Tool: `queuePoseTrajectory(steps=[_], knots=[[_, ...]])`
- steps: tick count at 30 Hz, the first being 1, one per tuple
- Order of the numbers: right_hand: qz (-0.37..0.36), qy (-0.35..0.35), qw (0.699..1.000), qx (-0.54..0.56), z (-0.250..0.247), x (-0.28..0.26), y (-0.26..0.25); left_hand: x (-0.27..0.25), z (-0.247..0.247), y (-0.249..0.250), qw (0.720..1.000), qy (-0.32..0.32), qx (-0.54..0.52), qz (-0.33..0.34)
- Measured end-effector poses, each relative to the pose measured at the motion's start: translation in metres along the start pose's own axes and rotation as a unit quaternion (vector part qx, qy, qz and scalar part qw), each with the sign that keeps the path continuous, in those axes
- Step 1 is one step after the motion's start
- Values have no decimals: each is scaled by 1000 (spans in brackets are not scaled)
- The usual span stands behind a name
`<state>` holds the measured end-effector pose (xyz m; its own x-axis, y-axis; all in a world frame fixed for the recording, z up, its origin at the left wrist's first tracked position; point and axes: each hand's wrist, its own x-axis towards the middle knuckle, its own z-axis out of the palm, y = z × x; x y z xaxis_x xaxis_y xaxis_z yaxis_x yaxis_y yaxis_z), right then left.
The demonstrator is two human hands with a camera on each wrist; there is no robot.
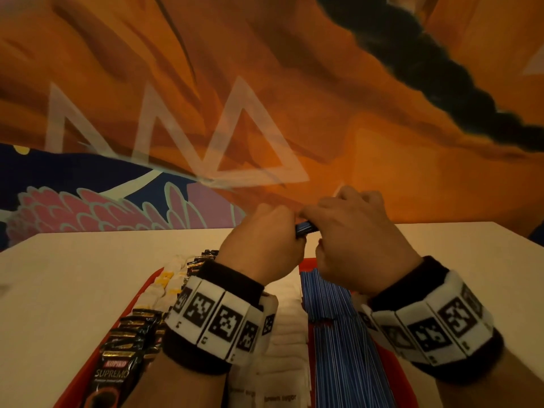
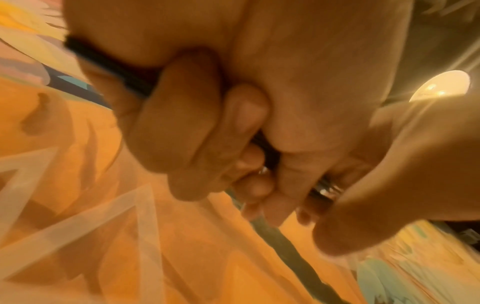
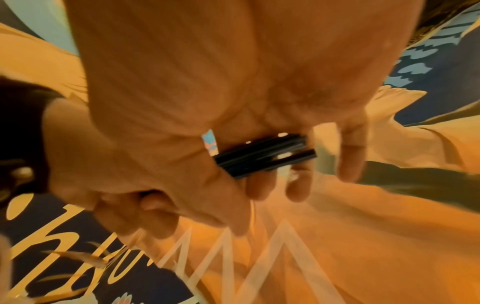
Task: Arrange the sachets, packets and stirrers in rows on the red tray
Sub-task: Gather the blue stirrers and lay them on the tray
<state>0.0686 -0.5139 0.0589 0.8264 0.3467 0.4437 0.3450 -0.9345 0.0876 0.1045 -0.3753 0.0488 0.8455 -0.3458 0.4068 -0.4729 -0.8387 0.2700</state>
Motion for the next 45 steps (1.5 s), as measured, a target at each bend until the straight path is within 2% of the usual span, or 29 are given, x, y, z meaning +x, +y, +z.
queuePoseTrajectory(steps=[7, 12, 14, 17, 19, 21, 25, 31, 33, 36, 38, 40, 42, 44, 45], knots=[[60, -1, 998, -6, 4, 2, -4, -7, -4, 8, 997, 52, 57, -5], [90, 13, 995, 30, 16, 4, 1, -7, 0, 9, 999, 16, 24, -16], [101, 6, 995, 15, 22, 6, 5, -5, 1, 7, 1000, 13, 7, 12], [130, -8, 991, 15, 28, 9, 16, -3, -4, 0, 995, 24, -44, 92], [154, -6, 988, 19, 30, 10, 24, -3, -11, -7, 988, 39, -94, 112], [166, -2, 986, 25, 28, 11, 29, -3, -14, -13, 977, 63, -164, 118], [164, 33, 986, 23, 19, 12, 31, -1, -6, -11, 931, 103, -340, 89], [149, 66, 986, 17, 10, 10, 26, 2, 2, 0, 893, 107, -432, 73], [123, 101, 987, 26, 11, 9, 29, 3, 3, -1, 884, 117, -447, 74], [47, 143, 975, 163, 7, 7, 41, 3, 0, -5, 874, 136, -461, 72], [4, 138, 951, 278, 2, 7, 54, 2, -4, -10, 869, 149, -466, 72], [-7, 166, 899, 406, 1, 7, 63, 1, -6, -11, 856, 148, -490, 69], [16, 213, 795, 568, 5, 9, 62, 1, -6, -9, 847, 140, -508, 67], [61, 219, 684, 693, 8, 13, 52, 2, -2, -6, 848, 130, -510, 68], [78, 212, 654, 722, 9, 14, 44, 3, 1, -4, 851, 125, -505, 70]])
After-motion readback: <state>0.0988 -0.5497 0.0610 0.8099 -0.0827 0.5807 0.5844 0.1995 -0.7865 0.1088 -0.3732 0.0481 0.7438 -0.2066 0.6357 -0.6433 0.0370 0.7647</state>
